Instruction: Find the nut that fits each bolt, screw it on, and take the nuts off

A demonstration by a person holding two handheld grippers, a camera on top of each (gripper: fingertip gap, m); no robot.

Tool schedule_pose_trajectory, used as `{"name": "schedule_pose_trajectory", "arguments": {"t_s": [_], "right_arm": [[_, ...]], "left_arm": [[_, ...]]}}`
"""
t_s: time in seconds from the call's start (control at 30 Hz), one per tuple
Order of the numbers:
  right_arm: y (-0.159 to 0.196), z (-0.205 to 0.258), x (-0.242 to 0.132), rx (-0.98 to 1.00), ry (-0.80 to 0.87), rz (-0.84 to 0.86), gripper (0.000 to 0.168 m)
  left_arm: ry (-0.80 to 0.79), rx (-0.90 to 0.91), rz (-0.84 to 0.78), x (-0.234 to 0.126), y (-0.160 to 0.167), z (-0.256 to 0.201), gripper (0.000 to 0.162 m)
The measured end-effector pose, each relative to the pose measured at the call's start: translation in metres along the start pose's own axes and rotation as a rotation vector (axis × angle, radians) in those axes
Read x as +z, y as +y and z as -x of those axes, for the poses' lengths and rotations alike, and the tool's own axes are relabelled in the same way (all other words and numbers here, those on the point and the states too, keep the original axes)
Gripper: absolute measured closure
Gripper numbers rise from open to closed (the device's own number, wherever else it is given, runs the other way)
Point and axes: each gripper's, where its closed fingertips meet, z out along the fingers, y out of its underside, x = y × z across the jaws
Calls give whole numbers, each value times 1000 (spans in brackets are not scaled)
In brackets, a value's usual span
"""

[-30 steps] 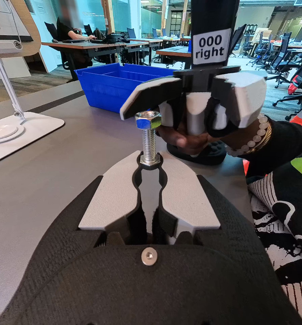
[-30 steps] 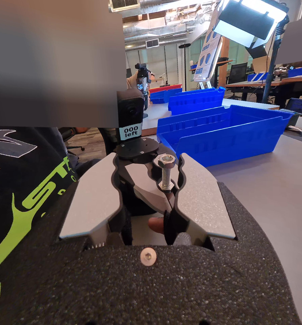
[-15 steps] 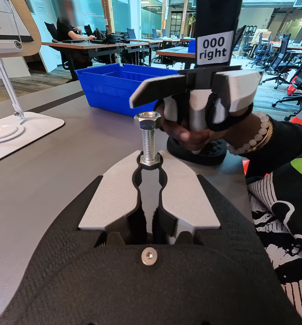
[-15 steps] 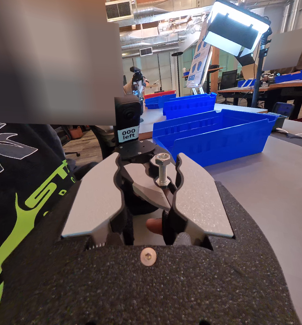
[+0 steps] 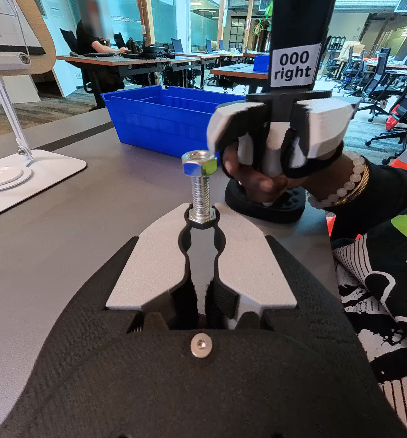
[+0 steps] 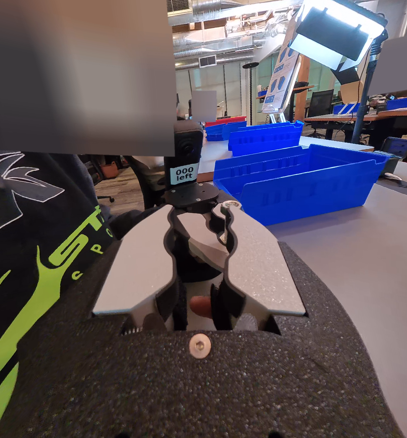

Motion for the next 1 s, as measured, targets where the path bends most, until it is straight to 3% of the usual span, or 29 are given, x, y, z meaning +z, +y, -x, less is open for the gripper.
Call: {"name": "schedule_pose_trajectory", "arguments": {"t_s": [0.1, 0.27, 0.4, 0.6, 0.67, 0.77, 1.0], "right_arm": [[0, -5, -1, -10, 27, -6, 129], [6, -12, 10, 1, 36, 14, 108], [8, -9, 18, -10, 10, 29, 105], [7, -4, 7, -20, 14, 34, 116], [7, 2, 1, -20, -11, 34, 131], [6, -1, -4, -33, 16, 31, 133], [5, -12, 13, -35, 33, 20, 109]], "left_arm": [[0, 2, -3, 0, 0, 0, 147], [5, 9, 0, 0, 0, -2, 147], [8, 10, 1, 0, 0, -2, 147], [0, 1, -4, 0, 0, 0, 147], [0, -2, -2, 0, 0, 0, 147], [0, 2, -3, 0, 0, 0, 147], [7, 10, -3, 0, 0, -2, 147]]}}
